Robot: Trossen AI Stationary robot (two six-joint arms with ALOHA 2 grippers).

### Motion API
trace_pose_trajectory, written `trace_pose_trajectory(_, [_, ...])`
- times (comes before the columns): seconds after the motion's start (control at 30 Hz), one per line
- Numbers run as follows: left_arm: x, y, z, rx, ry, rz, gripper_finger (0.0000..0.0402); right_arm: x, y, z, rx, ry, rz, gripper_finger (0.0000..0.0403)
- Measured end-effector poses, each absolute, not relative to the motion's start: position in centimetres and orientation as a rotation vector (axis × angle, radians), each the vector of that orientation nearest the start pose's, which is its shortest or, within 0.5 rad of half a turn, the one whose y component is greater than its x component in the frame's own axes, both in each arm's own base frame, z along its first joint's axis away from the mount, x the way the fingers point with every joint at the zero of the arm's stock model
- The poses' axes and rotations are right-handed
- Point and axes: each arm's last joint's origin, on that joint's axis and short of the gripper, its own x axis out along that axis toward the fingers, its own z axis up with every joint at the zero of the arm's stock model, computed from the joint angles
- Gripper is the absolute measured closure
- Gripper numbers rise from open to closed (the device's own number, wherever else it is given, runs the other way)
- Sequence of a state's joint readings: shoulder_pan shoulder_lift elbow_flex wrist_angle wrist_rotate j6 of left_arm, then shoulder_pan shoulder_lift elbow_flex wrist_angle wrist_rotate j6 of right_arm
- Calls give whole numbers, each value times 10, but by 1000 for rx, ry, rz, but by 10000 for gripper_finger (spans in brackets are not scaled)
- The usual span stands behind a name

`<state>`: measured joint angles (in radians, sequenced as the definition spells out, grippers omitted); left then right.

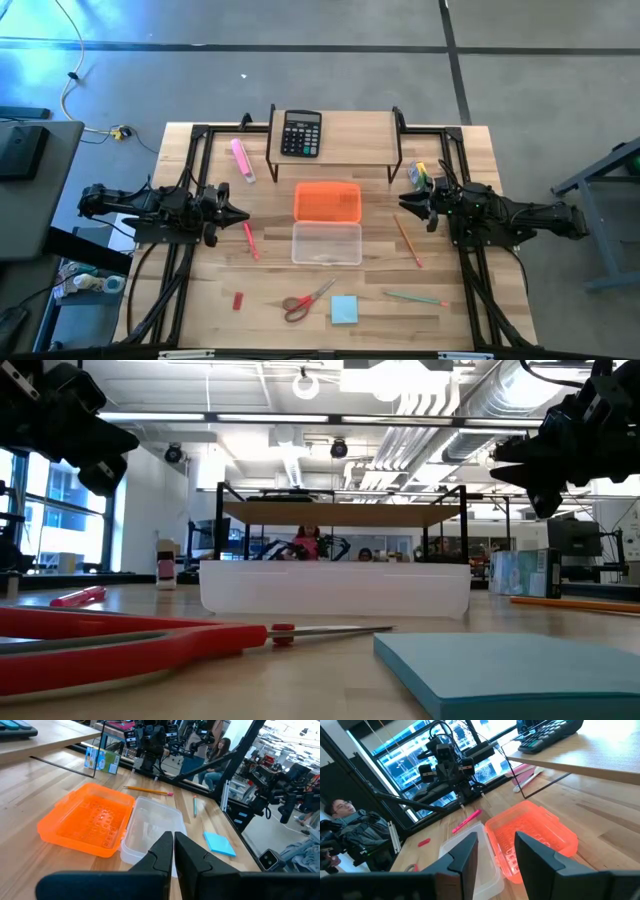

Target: Pack school essentials

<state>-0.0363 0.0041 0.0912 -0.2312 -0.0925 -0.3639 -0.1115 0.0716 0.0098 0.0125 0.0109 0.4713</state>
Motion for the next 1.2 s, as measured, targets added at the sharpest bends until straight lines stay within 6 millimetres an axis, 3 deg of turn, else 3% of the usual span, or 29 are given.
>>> trace_pose_trajectory(0.5, [90, -1, 172, -358, 130, 82, 394, 101, -12, 162, 473, 20, -131, 281])
trace_pose_trajectory(1.2, [90, 2, 174, -624, 68, 198, 394, 101, -12, 162, 473, 19, -132, 281])
